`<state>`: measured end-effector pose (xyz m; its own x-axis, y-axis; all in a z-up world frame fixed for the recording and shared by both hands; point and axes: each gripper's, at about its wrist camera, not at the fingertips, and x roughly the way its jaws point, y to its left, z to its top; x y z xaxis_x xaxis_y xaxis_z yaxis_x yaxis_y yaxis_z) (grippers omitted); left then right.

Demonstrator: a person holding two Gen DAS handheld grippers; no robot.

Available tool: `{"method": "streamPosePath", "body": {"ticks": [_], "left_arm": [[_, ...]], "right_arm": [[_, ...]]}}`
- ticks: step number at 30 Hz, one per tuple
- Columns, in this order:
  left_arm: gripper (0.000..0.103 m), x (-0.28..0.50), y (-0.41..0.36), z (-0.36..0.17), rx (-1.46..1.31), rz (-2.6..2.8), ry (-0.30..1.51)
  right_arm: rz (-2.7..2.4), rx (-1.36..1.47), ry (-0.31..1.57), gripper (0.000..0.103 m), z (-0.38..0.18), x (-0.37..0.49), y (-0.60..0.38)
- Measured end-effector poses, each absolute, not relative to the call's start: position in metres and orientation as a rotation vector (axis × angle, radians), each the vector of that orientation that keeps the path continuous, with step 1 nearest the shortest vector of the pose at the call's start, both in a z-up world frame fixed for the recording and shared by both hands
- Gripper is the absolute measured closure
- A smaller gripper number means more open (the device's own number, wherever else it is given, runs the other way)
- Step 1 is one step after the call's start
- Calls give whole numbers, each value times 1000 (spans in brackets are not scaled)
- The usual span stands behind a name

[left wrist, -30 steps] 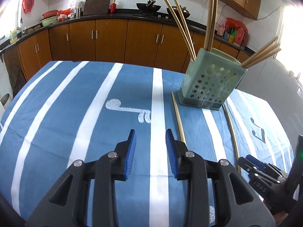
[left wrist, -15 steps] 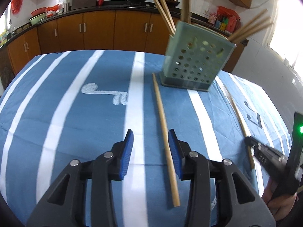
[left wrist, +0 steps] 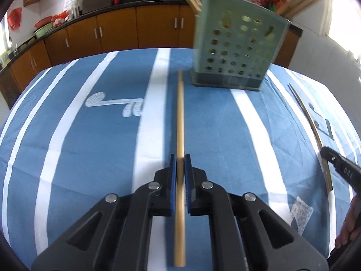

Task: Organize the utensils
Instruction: 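Grasp the last wooden chopstick with the right tool while the left tool grasps one too, then hold both grasped chopsticks just above the table cloth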

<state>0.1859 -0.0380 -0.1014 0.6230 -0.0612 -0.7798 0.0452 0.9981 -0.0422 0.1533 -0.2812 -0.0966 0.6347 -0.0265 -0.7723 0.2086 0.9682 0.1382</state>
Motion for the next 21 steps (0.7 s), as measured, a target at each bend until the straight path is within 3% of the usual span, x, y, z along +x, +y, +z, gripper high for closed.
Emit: {"method": "streamPosePath", "body": {"ticks": [7, 21], "left_arm": [[95, 204, 11, -99, -58, 13, 901], [93, 218, 24, -99, -32, 14, 888]], "right_arm": [[-60, 140, 865, 95, -94, 166, -256], [-101, 73, 855, 95, -96, 188, -261]]}}
